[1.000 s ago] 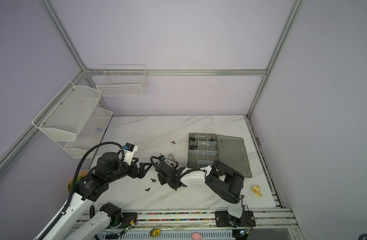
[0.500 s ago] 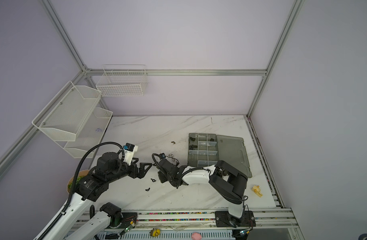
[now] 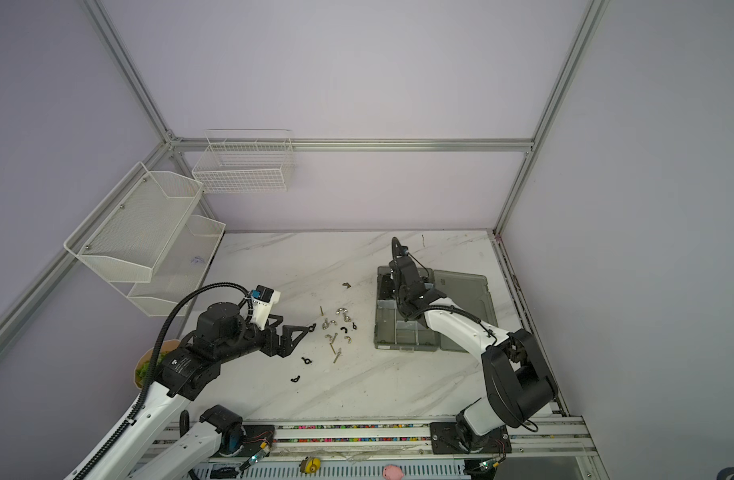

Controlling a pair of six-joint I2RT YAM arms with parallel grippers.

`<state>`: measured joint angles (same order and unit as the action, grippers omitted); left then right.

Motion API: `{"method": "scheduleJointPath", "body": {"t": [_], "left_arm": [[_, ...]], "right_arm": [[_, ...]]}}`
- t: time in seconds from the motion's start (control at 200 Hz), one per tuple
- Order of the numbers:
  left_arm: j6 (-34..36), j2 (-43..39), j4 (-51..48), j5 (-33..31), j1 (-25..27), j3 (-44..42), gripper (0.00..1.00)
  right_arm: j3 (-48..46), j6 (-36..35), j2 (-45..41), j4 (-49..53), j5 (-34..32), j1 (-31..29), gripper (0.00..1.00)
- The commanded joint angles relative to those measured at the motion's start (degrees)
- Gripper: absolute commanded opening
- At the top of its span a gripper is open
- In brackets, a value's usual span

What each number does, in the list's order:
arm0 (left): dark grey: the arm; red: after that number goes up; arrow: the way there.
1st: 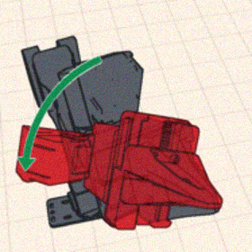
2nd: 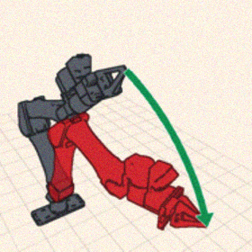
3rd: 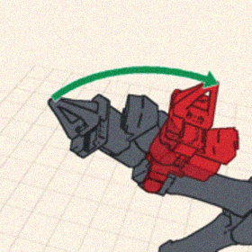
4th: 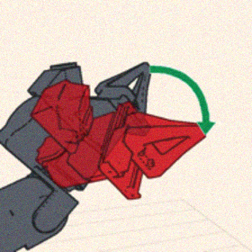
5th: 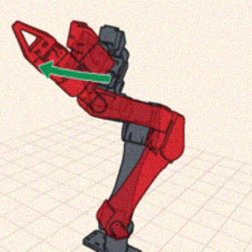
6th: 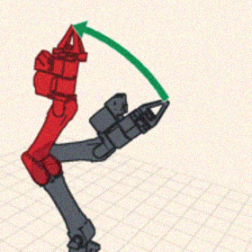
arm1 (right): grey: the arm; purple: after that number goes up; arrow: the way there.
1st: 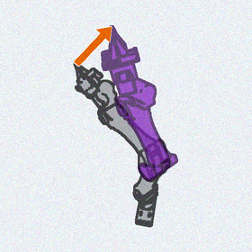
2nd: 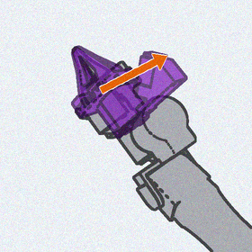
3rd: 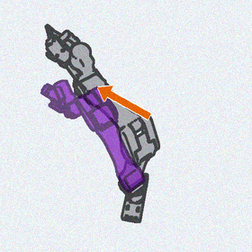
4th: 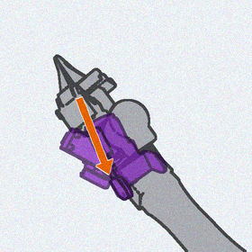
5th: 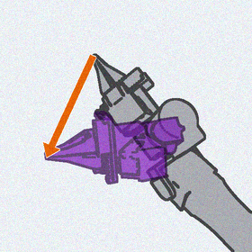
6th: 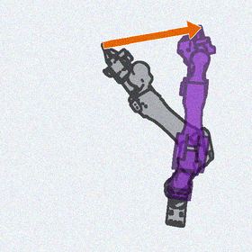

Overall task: Sort the screws and nuts into containers
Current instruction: 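Lower the hex nut beside the other nut and open the right gripper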

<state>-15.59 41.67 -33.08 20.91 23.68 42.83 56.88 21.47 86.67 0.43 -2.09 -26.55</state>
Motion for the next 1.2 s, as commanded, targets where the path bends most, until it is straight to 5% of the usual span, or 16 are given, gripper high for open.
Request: {"method": "scheduleJointPath", "body": {"t": [0.0, 0.235, 0.67, 0.865, 0.98, 1.195], "left_arm": [[0.92, 0.61, 6.5, 11.89, -0.22, -2.85, 1.0], [1.27, -0.15, 6.5, 9.71, -0.22, -2.86, 1.0], [1.8, -1.88, 6.68, 7.23, -0.22, -3.01, 1.0], [1.8, -1.33, 6.54, 7.14, -0.3, -3.06, 1.0], [1.84, -1.38, 6.56, 7.26, -0.27, -2.93, 1.0], [1.97, -1.03, 6.09, 5.28, -0.39, -2.93, 1.0]], "right_arm": [[2.05, -3.6, 1.98, 5.7, 0.64, 5.63, 0.23], [7.0, -8.07, 9.0, 5.82, 0.84, 12.92, 0.22], [10.98, -12.63, 15.13, 5.53, 2.61, 15.83, 0.24], [9.59, -13.2, 12.94, 5.67, 1.58, 15.9, 0.44], [9.26, -14.47, 11.01, 5.23, 2.7, 15.83, 0.48], [5.13, -15.47, 3.33, -5.41, 13.78, 13.45, 0.54]]}}
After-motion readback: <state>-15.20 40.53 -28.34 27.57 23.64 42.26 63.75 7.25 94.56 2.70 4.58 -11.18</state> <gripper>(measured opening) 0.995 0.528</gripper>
